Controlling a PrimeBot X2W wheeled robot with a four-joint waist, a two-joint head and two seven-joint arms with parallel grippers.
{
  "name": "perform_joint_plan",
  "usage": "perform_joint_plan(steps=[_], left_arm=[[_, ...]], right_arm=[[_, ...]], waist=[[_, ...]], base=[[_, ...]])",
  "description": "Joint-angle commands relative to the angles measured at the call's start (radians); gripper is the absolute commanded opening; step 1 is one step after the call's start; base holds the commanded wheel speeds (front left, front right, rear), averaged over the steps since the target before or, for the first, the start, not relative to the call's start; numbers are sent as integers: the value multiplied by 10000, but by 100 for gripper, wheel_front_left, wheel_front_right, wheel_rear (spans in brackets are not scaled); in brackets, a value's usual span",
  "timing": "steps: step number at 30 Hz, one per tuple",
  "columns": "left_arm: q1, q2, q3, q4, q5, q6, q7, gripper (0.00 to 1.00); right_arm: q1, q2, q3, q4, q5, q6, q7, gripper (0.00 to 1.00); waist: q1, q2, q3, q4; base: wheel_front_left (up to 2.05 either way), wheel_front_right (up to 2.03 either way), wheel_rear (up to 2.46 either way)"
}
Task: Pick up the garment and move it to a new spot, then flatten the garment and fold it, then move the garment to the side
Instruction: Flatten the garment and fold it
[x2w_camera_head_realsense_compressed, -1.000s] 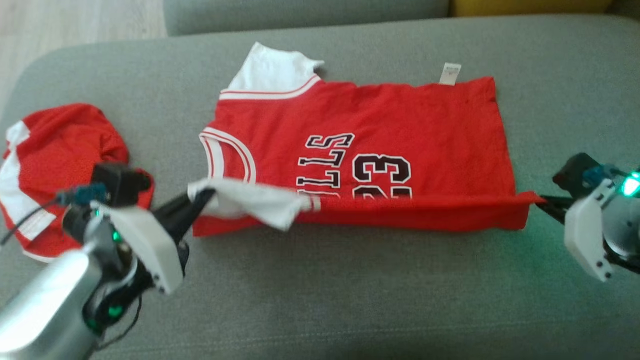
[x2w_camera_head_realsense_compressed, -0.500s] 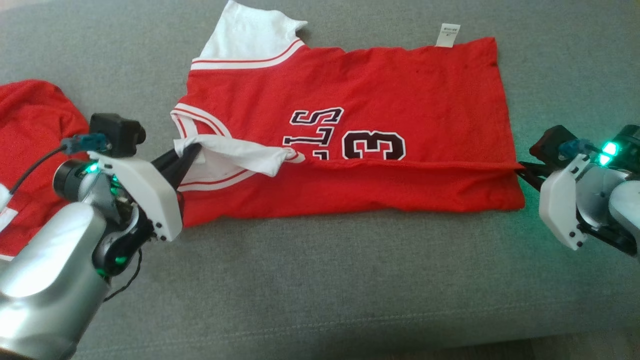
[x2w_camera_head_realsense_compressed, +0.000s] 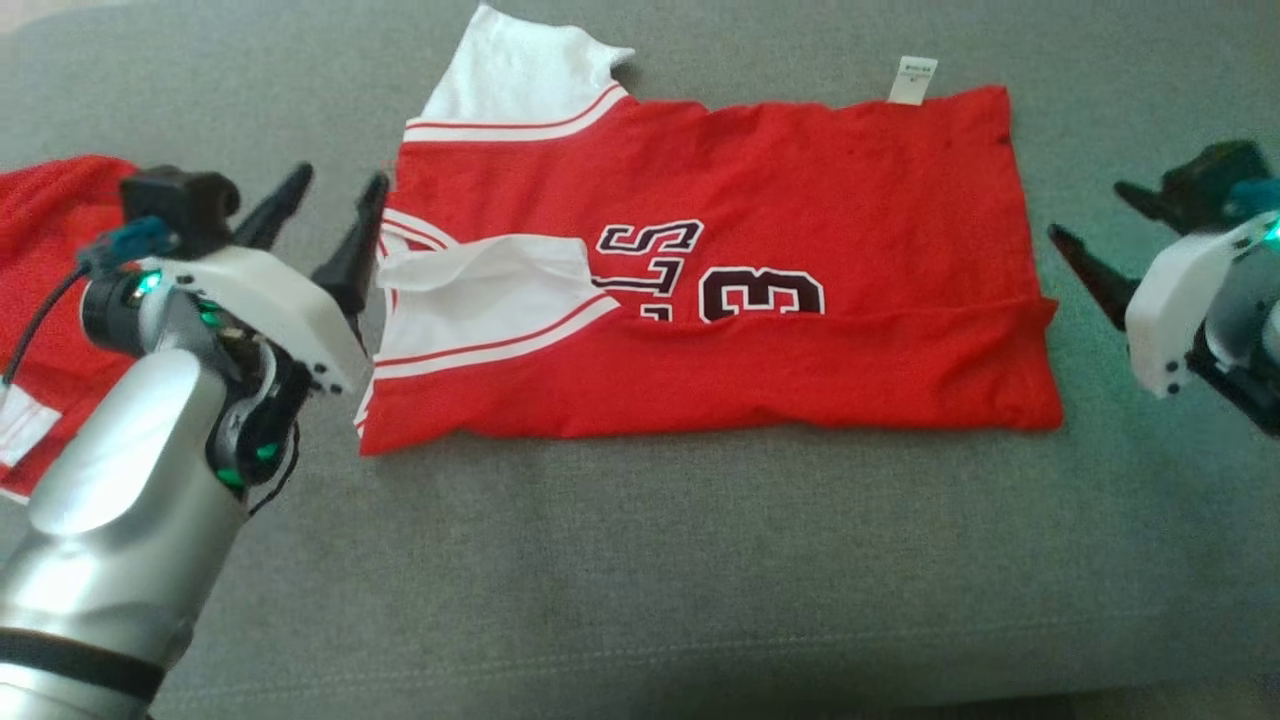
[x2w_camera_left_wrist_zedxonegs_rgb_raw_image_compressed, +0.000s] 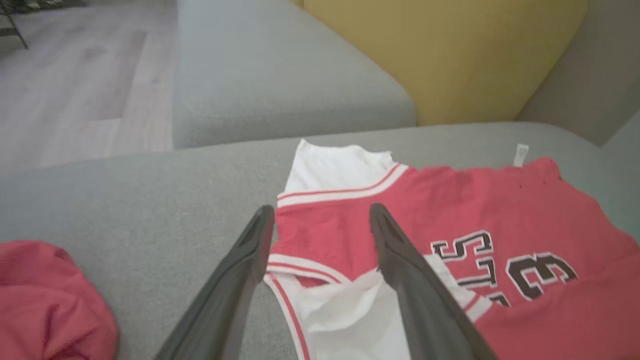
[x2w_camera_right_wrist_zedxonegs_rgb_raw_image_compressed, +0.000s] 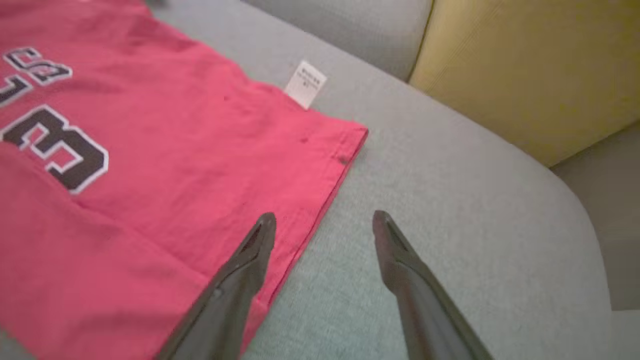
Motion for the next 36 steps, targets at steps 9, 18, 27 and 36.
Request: perform_joint_plan(steps=[9, 18, 27, 36], left_arm=[[507, -561, 1907, -477, -650, 809, -1964, 100], [2917, -1623, 3310, -2442, 63, 1275, -2072, 100], [4314, -2273, 3130, -2588, 1170, 1072, -2074, 100], [4117, -2310, 2806, -487, 2011, 1334, -2072, 100]], right_arm=[[824, 1000, -2385, 1010, 642, 65, -2616, 100], [2704, 2082, -5958, -200, -879, 65, -2972, 100], [5535, 3456, -9303, -2082, -3707, 65, -2975, 100], [7171, 4925, -10870, -3891, -5449, 65, -2808, 100]], waist=[[-1, 0, -1133, 207], [-1, 0, -1835, 162], [-1, 0, -1895, 119], [-1, 0, -1562, -389]], base=[[0, 0, 0], [0, 0, 0], [0, 0, 0], [0, 0, 0]])
